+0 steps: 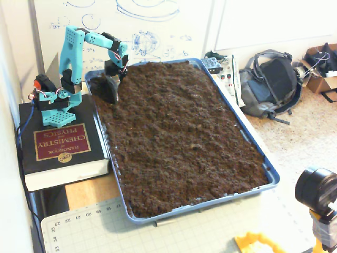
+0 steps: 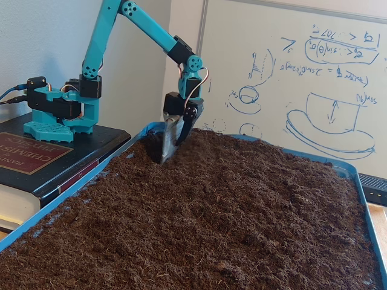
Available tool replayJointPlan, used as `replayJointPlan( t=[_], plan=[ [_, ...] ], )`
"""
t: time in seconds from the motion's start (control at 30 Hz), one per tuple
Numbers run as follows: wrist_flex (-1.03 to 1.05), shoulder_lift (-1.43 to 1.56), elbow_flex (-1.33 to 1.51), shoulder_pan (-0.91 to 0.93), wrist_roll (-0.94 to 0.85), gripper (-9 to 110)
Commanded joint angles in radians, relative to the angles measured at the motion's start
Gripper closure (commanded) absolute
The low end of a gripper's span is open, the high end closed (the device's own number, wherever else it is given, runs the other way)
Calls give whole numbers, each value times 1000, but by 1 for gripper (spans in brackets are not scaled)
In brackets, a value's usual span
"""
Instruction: Build a berm.
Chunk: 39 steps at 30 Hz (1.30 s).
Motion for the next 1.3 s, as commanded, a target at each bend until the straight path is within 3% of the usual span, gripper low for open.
replayJointPlan(
  t=[0.0,0.4,0.63,1.03,1.27],
  plan=[
    [-41,37,-147,64,-3,101],
    [-31,38,-356,163,-5,101],
    [-15,109,-351,204,-106,101],
    [328,445,-298,193,-129,101],
    [522,462,-141,195,-132,101]
  ],
)
